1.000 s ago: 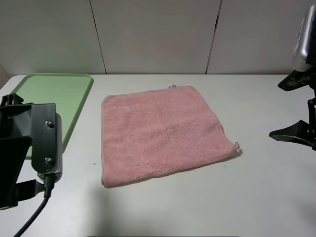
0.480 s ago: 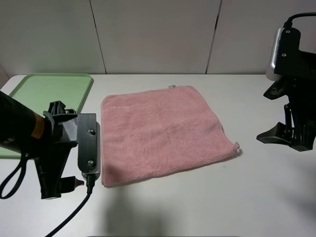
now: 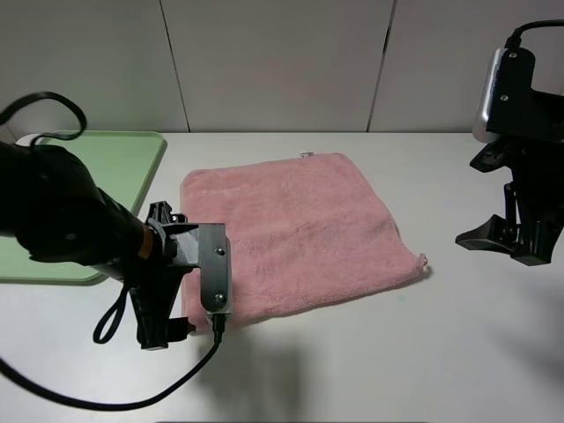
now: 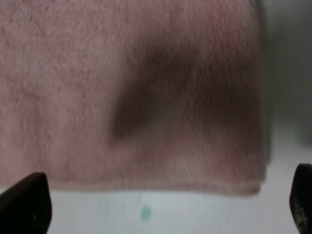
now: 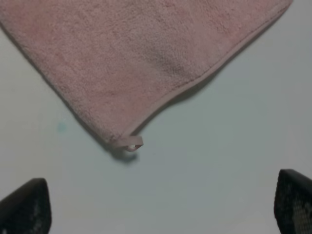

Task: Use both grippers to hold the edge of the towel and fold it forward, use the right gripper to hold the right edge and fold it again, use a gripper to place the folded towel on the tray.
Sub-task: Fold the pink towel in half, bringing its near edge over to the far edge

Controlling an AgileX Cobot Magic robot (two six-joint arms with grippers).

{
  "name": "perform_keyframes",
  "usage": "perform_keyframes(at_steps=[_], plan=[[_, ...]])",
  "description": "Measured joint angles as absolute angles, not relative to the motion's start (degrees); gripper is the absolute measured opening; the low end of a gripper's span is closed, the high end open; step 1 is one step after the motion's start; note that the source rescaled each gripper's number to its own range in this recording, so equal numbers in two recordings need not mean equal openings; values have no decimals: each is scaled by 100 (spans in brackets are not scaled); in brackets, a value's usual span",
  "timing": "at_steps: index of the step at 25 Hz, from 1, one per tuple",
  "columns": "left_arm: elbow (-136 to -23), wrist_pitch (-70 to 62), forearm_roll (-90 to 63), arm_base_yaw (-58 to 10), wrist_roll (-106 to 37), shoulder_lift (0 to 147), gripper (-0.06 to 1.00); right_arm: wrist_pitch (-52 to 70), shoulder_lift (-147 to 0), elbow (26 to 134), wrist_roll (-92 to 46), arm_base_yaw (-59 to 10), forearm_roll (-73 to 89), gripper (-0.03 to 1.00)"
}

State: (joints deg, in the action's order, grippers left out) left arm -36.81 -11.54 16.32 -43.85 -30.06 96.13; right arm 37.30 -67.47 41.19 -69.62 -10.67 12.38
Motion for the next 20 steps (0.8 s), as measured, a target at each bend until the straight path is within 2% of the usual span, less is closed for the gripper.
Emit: perform_keyframes(at_steps=[10, 20], plan=[[-3889, -1012, 1627, -4425, -3332, 10315, 98, 3703, -6747, 4119, -6962, -1067, 1238, 100], [-3973, -994, 1627, -4872, -3355, 10520, 98, 3703, -6747, 4119, -6962, -1067, 1238, 100]])
